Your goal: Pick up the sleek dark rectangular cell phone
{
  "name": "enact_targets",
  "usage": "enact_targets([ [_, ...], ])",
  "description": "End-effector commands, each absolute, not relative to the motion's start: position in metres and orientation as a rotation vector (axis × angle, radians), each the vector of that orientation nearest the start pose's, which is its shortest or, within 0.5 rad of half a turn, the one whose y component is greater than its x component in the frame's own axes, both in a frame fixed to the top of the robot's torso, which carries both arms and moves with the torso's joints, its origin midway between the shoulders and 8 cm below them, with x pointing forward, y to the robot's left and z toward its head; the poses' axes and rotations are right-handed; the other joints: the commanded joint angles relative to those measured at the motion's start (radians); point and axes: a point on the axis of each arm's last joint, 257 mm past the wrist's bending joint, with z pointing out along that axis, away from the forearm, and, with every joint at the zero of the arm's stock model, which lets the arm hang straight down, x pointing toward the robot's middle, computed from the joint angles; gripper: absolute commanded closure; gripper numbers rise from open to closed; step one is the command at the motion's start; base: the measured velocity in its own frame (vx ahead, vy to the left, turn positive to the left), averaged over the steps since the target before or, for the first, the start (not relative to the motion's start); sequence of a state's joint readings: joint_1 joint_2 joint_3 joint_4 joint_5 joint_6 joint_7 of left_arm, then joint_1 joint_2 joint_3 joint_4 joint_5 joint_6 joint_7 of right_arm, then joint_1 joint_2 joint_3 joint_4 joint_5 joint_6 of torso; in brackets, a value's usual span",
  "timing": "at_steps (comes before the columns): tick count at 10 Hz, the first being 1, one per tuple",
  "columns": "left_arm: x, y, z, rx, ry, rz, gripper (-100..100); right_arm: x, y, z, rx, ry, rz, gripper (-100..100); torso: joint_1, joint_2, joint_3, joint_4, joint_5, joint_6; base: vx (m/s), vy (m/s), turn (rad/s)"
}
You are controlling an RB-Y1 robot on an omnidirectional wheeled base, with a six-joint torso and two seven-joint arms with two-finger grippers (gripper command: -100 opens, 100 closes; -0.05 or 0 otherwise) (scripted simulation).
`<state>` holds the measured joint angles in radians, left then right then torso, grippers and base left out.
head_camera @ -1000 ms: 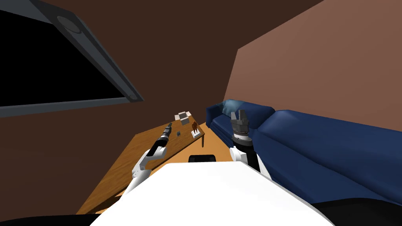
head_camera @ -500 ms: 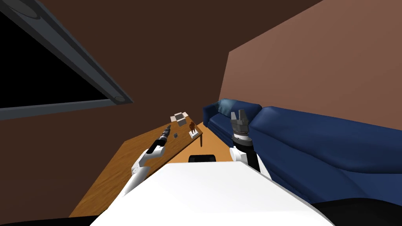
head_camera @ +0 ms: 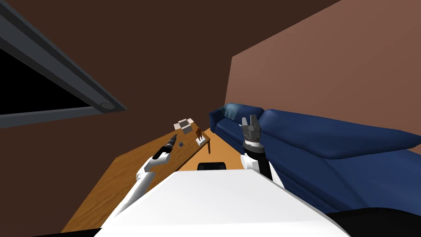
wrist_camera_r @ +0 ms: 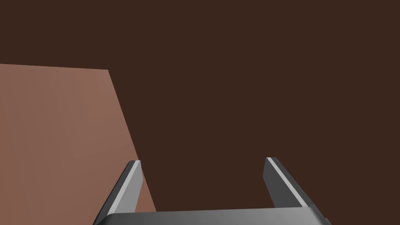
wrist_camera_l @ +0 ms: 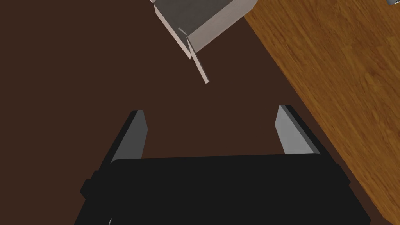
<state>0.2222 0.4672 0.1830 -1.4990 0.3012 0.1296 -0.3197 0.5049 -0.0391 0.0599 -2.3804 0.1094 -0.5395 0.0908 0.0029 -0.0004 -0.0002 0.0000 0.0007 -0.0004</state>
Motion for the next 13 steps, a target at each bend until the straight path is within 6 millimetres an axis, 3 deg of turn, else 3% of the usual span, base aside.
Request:
enact_targets([
  [1, 0.428, 0.512, -0.325, -1.217, 1.524, -0.466, -100, 0.318, -0.236, 0.071, 0.428, 0.626, 1.236, 0, 0.0, 0.0, 0.0, 0.0, 0.0, 0.0, -0.015, 0.027, -0.15],
  [2, 0.422, 0.529, -0.342, -1.256, 1.559, -0.412, -100, 0.318, -0.236, 0.071, 0.428, 0.626, 1.236, 0, 0.0, 0.0, 0.0, 0.0, 0.0, -0.001, -0.017, 0.025, -0.265],
  [3, 0.422, 0.541, -0.345, -1.27, 1.581, -0.379, -100, 0.318, -0.236, 0.071, 0.428, 0.626, 1.236, 0, 0.0, 0.0, 0.0, 0.0, 0.0, 0.0, -0.026, 0.042, -0.386],
  [5, 0.413, 0.546, -0.36, -1.302, 1.599, -0.354, -100, 0.318, -0.236, 0.071, 0.428, 0.626, 1.236, 0, 0.001, 0.0, 0.0, 0.0, 0.0, -0.001, -0.015, 0.024, -0.042],
  [8, 0.398, 0.574, -0.384, -1.372, 1.664, -0.259, -100, 0.318, -0.236, 0.071, 0.428, 0.626, 1.236, 0, -0.001, 0.0, 0.0, 0.0, 0.0, -0.001, -0.017, 0.015, -0.216],
  [13, 0.368, 0.603, -0.42, -1.475, 1.738, -0.147, -100, 0.318, -0.236, 0.071, 0.428, 0.626, 1.236, 0, 0.0, 0.0, 0.0, 0.0, 0.0, 0.0, -0.019, 0.024, -0.163],
])
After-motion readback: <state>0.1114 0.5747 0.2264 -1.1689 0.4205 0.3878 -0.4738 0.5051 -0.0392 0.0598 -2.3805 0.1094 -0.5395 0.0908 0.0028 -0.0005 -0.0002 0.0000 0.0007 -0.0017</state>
